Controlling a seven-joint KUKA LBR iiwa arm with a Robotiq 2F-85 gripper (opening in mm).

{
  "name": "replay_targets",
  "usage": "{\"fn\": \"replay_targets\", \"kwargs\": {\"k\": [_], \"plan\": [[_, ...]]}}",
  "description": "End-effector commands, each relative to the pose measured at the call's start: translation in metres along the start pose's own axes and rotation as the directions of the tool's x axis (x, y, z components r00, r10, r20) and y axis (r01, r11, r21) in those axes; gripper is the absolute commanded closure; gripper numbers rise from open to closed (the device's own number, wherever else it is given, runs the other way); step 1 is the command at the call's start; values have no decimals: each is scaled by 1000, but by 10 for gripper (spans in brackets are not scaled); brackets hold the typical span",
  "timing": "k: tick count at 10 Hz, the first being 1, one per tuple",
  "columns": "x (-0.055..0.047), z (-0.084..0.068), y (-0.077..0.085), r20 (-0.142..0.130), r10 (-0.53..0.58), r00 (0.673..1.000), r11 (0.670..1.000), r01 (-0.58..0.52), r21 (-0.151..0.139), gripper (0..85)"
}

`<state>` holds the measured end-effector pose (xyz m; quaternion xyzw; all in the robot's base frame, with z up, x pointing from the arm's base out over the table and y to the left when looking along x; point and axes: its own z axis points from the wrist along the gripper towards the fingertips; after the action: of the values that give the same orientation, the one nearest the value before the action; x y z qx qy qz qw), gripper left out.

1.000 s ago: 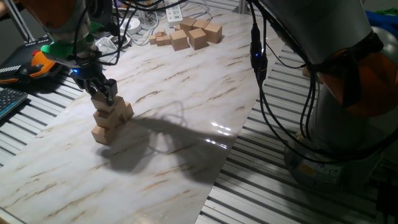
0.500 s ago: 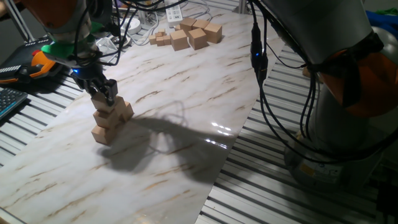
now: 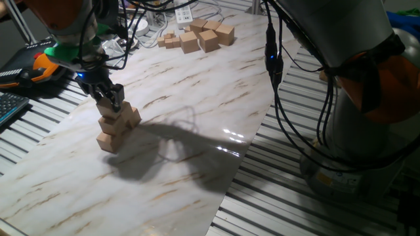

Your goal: Stack the blocks into a pyramid shape

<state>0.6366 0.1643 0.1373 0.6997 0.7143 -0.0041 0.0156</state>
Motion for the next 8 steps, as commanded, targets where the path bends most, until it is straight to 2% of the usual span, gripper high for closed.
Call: {"fn": "replay_targets", "kwargs": {"k": [1, 4, 5, 8], "plan": [[0, 0, 0, 0, 2, 1000, 1000, -2, -4, 170], [0, 1, 0, 0, 5, 1000, 1000, -5, -10, 170], [0, 1, -1, 9, 4, 1000, 1000, -4, -10, 0], [-3, -6, 0, -9, -4, 1000, 1000, 4, -10, 0]]}}
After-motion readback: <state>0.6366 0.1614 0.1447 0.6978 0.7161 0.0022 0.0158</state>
